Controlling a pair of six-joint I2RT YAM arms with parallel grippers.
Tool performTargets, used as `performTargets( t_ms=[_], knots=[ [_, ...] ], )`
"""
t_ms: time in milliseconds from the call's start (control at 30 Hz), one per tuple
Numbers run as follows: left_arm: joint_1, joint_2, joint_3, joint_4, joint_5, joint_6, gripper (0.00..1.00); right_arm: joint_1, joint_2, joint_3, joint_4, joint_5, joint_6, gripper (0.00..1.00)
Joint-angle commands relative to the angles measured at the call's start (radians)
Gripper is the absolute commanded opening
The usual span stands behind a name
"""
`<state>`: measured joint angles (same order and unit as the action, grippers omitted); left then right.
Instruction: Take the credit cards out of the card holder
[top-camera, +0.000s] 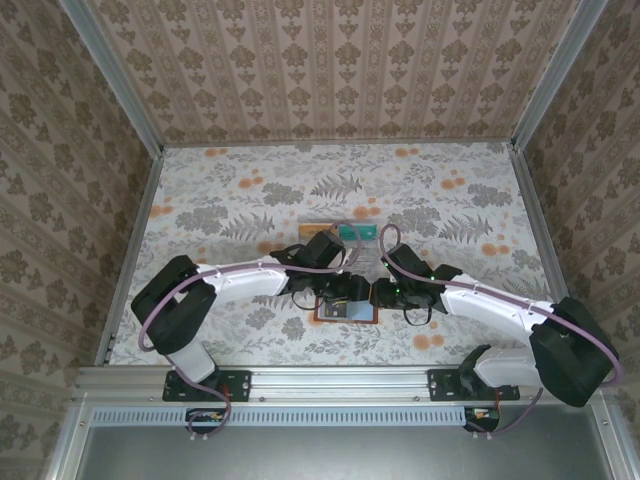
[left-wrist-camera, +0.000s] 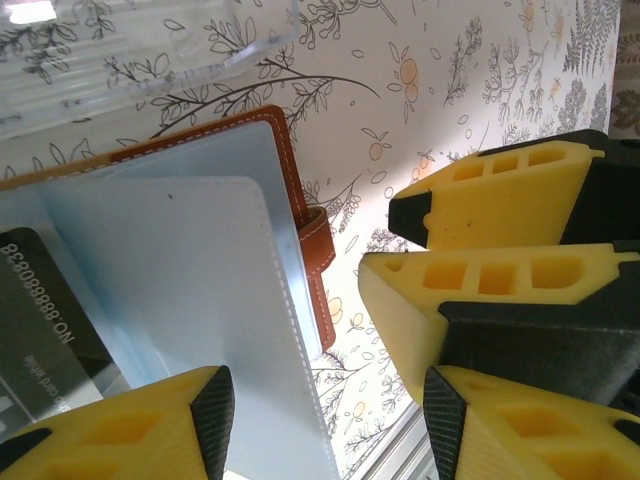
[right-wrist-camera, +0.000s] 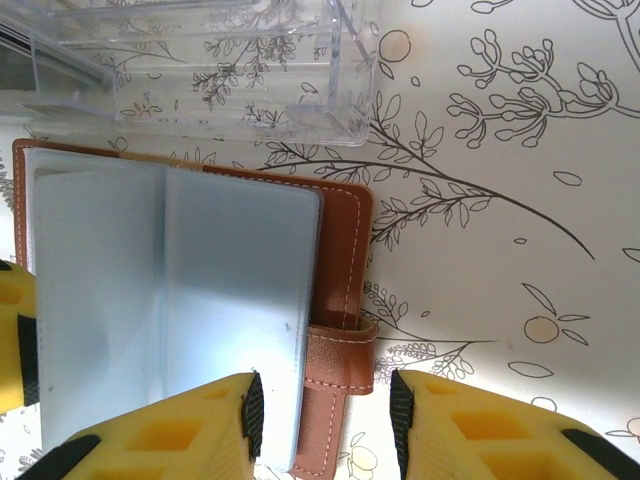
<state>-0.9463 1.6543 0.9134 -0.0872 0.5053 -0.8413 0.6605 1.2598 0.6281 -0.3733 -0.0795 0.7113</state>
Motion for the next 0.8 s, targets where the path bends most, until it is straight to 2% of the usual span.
performTargets(
  t_ms=[0, 600, 767],
  knots=[
    [0.015, -0.059, -0.045, 0.039, -0.020, -0.010, 0.55, -0.008, -0.031, -0.005, -0.024, -0.004, 0.013, 0.42],
    [-0.002, 0.130, 0.052, 0.082, 0.069, -0.017, 0.47, -0.044, -0.162, -0.043, -0.081, 0.003, 0.033, 0.43],
    [0.002, 0.089, 0.044, 0.045, 0.038, -0.002, 0.47, -0.046, -0.172, -0.050, -0.078, 0.000, 0.036, 0.43]
  ],
)
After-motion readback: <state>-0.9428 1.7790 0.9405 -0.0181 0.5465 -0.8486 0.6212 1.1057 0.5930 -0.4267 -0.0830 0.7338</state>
